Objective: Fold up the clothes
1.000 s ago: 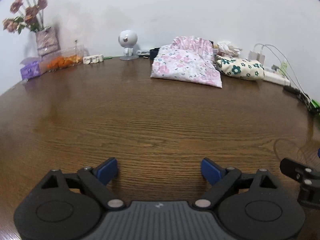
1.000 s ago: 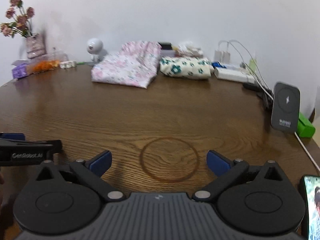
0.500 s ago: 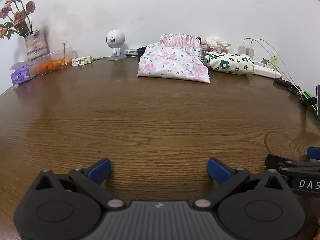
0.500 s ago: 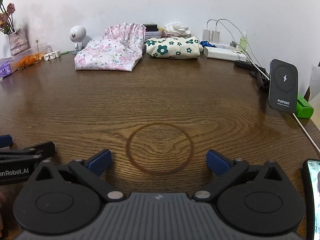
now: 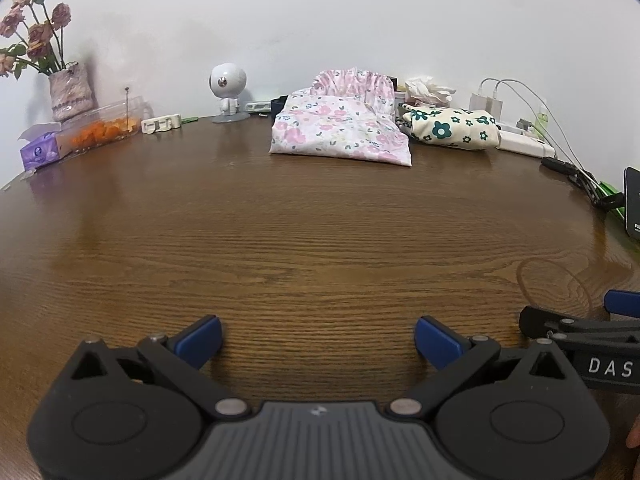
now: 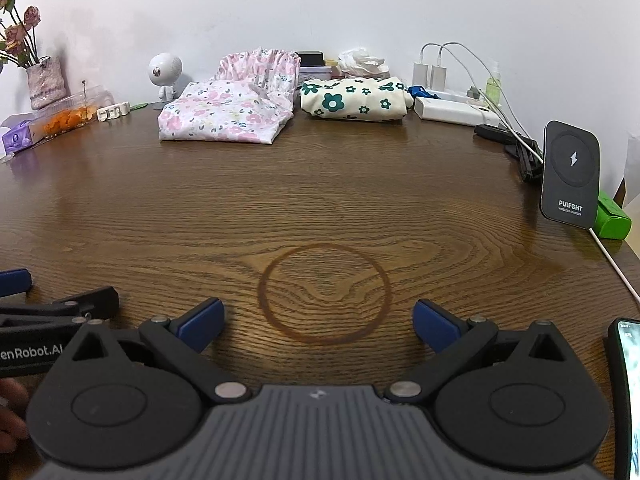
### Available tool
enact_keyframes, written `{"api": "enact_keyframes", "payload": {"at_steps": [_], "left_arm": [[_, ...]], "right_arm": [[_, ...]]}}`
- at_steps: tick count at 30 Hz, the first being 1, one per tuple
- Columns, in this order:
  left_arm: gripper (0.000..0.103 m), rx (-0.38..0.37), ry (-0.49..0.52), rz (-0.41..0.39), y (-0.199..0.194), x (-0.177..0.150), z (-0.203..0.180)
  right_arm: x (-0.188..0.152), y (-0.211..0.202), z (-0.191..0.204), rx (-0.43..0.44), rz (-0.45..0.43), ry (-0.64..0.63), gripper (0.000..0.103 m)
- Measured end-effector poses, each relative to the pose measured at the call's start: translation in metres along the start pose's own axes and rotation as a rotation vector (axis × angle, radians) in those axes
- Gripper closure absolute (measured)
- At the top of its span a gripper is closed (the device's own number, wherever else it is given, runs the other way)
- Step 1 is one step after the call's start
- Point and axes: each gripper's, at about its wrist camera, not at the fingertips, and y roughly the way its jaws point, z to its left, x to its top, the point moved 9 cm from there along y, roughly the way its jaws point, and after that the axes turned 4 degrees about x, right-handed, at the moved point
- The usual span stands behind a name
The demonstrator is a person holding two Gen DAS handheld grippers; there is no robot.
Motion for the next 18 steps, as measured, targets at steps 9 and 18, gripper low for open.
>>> {"api": "enact_keyframes", "payload": {"at_steps": [9, 18], "left_arm": [[0.0, -0.005, 0.005, -0.001, 0.0019, 0.0018, -0.0002], [0.0, -0.013, 0.01, 0.002, 0.0034, 0.0024, -0.0016]], "right_arm": [[0.0003, 0.0007, 0.0016, 0.006, 0.003, -0.002, 0.001], [0.0023, 0.0036, 0.0002, 0.012, 0.009, -0.007, 0.001]]}}
